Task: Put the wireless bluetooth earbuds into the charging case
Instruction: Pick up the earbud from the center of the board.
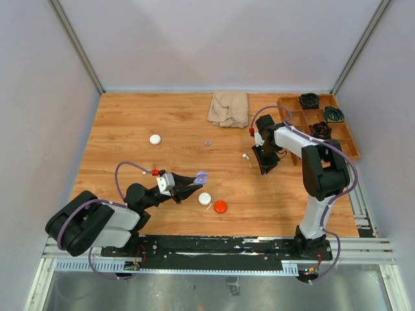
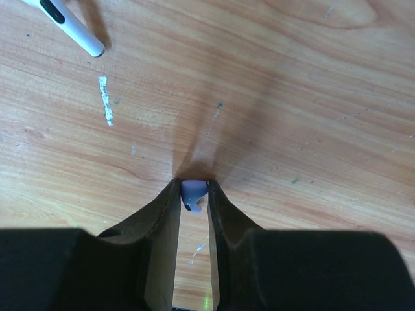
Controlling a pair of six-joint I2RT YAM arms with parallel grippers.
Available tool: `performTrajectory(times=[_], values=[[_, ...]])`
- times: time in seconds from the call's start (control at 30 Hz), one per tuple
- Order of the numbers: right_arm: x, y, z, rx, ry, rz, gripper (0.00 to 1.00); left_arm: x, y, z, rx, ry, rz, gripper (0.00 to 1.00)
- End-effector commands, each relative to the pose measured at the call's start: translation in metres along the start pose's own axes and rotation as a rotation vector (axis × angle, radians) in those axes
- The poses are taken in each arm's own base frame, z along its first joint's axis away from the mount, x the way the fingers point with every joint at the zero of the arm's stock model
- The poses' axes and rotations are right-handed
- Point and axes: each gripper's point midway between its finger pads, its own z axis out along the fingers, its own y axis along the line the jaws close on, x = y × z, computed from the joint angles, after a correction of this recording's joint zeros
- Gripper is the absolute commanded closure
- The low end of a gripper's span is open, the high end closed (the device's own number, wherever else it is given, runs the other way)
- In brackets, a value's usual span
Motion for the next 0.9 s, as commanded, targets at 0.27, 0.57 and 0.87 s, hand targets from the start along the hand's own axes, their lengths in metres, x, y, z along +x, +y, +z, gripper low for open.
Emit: performTrajectory(times=[0.27,0.57,0.87], values=[[-0.014,0.023,-0.041,0.045,-0.178,-0.034,0.85,-0.060,-0.005,0.010,0.065,-0.217,0.150,1.00],[-0.033,0.062,-0.103,0.007,-0.458,-0.044,0.86,-0.077,0.008,0.018,0.020,-0.263,0.212,1.00],[-0.042,0.119,-0.173,-0.117,-0.760,-0.093,0.87,-0.095,0.019,0.030,0.007,-0.308,0.289,1.00]])
